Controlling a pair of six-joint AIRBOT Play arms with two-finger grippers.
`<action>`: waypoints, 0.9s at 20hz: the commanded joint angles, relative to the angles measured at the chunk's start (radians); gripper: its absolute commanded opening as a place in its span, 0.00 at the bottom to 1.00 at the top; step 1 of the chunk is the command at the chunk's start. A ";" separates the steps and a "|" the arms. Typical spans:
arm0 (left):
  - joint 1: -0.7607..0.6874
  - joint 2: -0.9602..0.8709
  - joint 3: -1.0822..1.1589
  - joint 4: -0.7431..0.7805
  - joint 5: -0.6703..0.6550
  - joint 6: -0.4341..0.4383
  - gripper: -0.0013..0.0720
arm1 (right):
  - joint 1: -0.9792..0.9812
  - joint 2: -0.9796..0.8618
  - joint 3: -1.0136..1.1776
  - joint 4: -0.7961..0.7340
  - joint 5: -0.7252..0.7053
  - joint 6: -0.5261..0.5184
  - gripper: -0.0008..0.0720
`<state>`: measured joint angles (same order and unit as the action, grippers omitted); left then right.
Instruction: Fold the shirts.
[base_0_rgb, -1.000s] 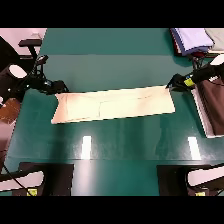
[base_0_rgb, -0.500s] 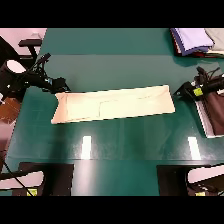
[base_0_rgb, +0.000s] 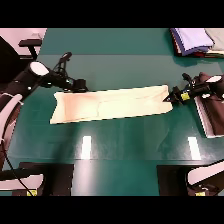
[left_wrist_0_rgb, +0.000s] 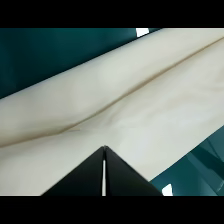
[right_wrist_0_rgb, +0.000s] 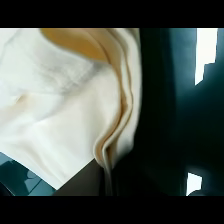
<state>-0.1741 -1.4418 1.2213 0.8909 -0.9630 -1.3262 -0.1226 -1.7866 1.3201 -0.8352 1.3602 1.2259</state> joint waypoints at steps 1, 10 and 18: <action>-0.089 -0.040 0.003 -0.013 0.109 -0.036 0.06 | 0.023 0.035 0.052 0.005 0.021 -0.027 0.03; -0.296 -0.354 0.271 -0.046 0.116 -0.065 0.06 | 0.174 0.262 0.414 0.155 0.117 0.037 0.03; -0.317 -0.449 0.324 -0.039 0.085 -0.117 0.06 | 0.373 0.270 0.568 0.165 0.112 0.064 0.03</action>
<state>-0.4843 -1.8679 1.5337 0.8474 -0.8757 -1.4326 0.1875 -1.5215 1.8568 -0.6827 1.4841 1.2804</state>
